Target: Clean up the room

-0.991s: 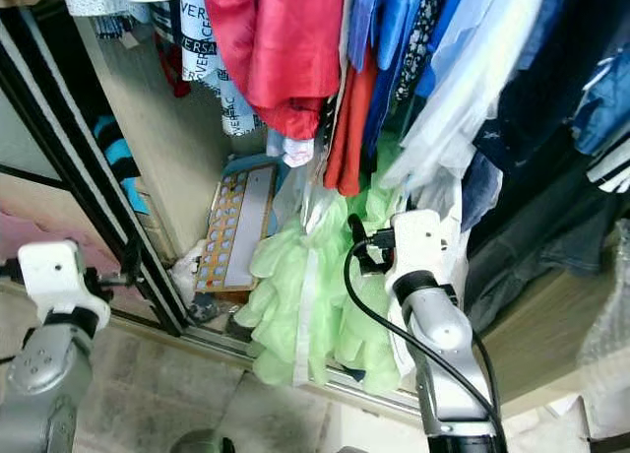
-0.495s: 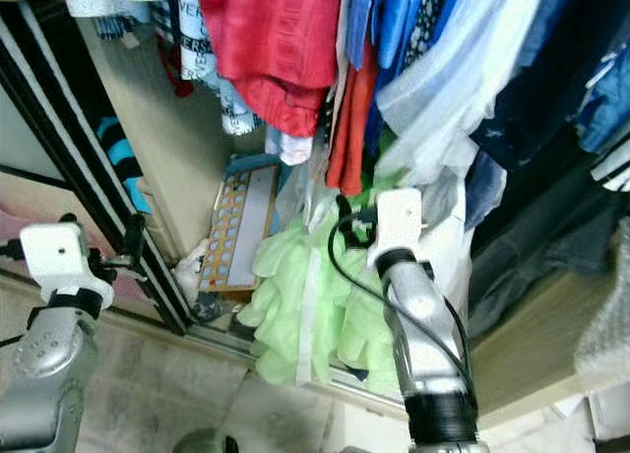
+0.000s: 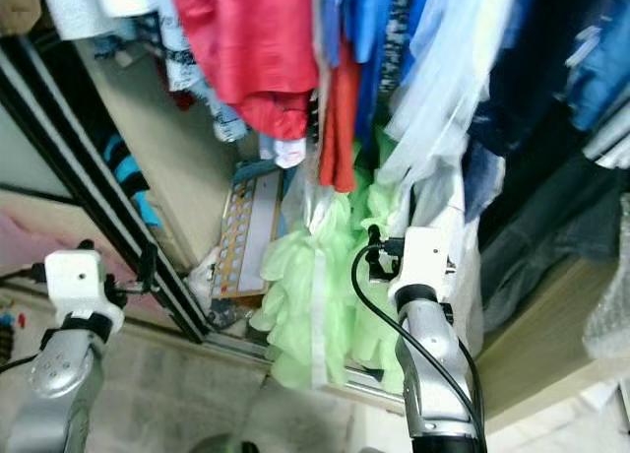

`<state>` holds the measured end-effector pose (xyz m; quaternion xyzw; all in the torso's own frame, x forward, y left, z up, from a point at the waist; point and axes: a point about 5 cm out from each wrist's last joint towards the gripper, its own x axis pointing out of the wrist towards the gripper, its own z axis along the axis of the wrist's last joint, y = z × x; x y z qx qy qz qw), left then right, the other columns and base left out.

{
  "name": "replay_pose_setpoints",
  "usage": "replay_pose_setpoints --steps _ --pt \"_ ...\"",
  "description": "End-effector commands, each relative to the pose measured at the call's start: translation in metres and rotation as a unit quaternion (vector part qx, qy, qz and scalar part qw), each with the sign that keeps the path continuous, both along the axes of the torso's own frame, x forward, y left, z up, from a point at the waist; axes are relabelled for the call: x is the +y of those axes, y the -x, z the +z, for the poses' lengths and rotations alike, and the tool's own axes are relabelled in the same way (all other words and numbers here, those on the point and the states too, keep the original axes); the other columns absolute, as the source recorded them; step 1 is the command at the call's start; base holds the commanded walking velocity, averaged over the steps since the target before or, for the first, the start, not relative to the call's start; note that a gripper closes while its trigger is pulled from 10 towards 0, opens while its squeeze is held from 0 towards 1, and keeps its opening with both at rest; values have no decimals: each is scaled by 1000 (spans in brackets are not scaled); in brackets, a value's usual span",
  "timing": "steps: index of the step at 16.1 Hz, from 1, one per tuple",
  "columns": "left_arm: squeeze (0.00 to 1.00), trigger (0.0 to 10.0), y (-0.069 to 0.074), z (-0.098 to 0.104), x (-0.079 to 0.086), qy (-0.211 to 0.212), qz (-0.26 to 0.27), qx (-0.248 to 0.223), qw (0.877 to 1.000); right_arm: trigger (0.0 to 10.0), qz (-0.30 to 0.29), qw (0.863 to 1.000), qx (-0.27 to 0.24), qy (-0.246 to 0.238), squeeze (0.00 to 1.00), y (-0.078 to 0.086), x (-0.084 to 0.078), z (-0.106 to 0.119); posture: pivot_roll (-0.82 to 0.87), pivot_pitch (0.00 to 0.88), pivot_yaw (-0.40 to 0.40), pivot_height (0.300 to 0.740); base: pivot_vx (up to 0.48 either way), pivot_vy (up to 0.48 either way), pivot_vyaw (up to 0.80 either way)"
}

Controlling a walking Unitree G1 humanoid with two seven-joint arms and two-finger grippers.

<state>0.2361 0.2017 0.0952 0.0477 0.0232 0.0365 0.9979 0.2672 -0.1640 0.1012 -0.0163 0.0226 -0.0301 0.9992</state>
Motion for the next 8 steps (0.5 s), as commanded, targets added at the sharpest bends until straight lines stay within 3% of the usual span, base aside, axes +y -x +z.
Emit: replay_pose_setpoints --steps 1,3,5,8 --pt "0 10000 -1 -4 -2 10 -3 8 1000 10000 3 1000 -15 8 0 -1 1 6 -7 0 71 740 0 0 0" --pt "0 10000 0 -6 -7 35 -3 8 999 10000 18 1000 -9 11 0 -4 1 5 -7 0 44 740 0 0 0" --pt "0 10000 1 -6 -8 25 0 6 1000 10000 32 999 -6 22 0 -7 4 6 6 0 28 740 0 0 0" --pt "0 10000 4 -6 -10 12 3 6 1000 10000 58 998 1 35 0 -12 13 3 29 0 9 740 0 0 800"
